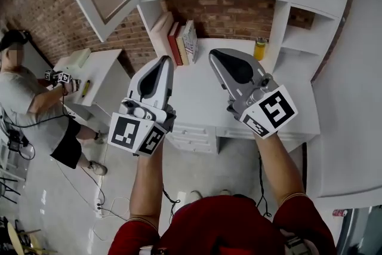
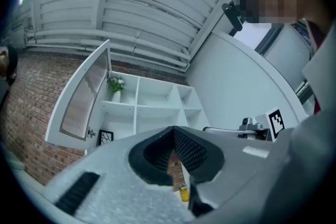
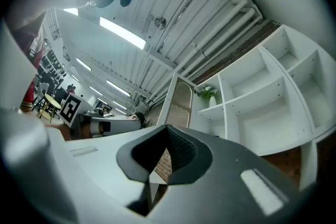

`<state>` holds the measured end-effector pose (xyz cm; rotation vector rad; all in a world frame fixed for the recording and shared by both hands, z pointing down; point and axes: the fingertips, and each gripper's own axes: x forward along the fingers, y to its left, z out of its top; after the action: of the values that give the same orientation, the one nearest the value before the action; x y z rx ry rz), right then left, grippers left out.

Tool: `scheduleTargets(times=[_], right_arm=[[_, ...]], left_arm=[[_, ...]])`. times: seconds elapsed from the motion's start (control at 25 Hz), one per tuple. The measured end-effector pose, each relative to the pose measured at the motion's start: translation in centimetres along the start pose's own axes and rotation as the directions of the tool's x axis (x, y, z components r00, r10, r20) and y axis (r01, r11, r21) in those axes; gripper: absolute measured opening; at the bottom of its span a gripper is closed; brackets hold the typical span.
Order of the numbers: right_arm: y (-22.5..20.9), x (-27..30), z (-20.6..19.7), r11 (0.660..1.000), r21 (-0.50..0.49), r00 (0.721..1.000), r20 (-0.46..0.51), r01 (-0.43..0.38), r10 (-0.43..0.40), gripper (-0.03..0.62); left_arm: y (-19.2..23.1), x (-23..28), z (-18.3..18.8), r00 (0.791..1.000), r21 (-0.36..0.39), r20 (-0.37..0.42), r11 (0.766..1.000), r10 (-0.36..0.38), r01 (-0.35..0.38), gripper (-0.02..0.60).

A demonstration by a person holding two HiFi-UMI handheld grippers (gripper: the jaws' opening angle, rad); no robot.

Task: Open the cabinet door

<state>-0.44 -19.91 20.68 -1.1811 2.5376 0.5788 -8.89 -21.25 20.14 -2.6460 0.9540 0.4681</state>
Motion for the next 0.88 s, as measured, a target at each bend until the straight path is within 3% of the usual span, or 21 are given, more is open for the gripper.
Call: scheduleTargets(times=[0.16, 0.44, 0.88], right_arm=[[1.0, -0.9, -0.5, 0.998, 0.033, 0.998, 0.017, 0.058, -0.059, 0.012], [3.5, -1.2, -2.4, 0.994, 0.049, 0.995, -0.008, 0.100, -0.100, 0.012], [5.6, -0.8, -5.0, 0.994, 0.043, 0.994, -0.049, 0.103, -0.101, 0.012]], left_arm=[[0.0, -1.5, -1.0, 1.000, 0.005, -0.019, 1.000, -0.012, 0.012, 0.006], [0.2, -3.8, -2.3, 0.999, -0.056, -0.020, 0.998, -0.032, 0.030, 0.006], [0.7, -5.1, -4.9, 0.998, -0.074, -0.049, 0.996, -0.047, 0.044, 0.006]])
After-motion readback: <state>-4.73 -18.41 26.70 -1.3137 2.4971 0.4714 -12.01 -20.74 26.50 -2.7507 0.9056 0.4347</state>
